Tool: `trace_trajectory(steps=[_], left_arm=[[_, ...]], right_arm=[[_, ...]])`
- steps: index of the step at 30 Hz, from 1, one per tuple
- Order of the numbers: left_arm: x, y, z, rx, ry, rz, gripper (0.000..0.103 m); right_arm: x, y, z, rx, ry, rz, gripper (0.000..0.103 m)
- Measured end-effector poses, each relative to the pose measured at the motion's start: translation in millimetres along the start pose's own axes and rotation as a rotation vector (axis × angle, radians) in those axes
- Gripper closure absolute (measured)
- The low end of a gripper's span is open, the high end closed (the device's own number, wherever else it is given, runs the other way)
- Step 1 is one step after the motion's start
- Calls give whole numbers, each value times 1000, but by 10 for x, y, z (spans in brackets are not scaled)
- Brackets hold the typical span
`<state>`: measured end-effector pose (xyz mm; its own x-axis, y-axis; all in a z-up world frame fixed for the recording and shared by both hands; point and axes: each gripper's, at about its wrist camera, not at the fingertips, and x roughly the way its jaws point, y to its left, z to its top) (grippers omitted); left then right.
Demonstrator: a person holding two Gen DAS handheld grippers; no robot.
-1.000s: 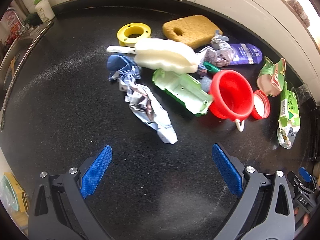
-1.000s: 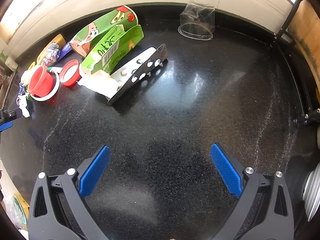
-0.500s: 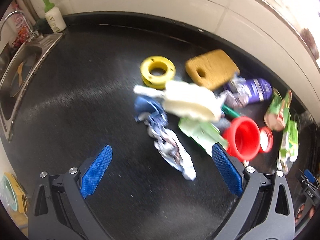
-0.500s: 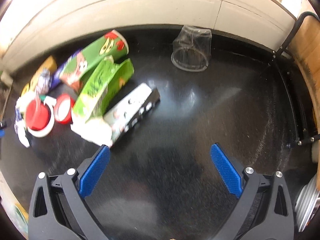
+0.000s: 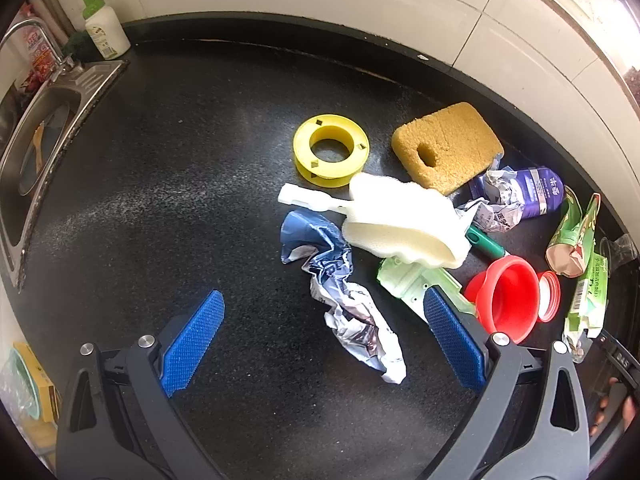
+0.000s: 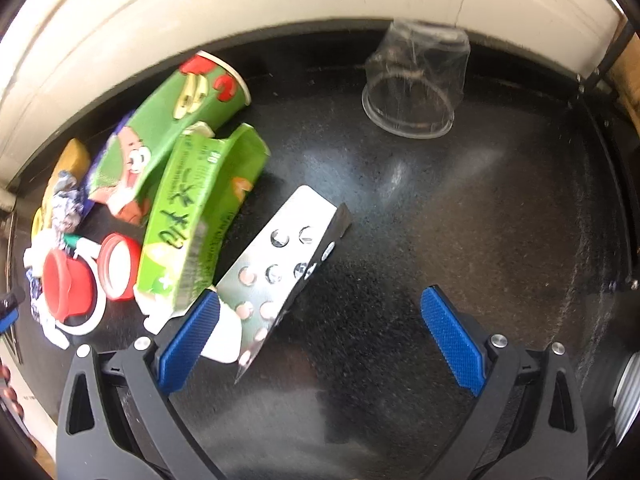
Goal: Collect trash
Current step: 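Grasp the yellow tape ring with the left tool while the right tool grasps the silver blister pack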
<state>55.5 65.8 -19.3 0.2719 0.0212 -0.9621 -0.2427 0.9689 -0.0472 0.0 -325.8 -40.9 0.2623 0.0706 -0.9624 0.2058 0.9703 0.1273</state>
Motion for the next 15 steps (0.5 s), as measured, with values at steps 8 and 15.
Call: trace_trajectory(steps=[8, 15], left_arm=[[81, 219, 279, -55, -7, 9, 6], [262, 504, 896, -73, -33, 115, 6]], right_arm=[[168, -23, 22, 21, 30, -19, 6], [274, 20, -24, -26, -6, -86, 6]])
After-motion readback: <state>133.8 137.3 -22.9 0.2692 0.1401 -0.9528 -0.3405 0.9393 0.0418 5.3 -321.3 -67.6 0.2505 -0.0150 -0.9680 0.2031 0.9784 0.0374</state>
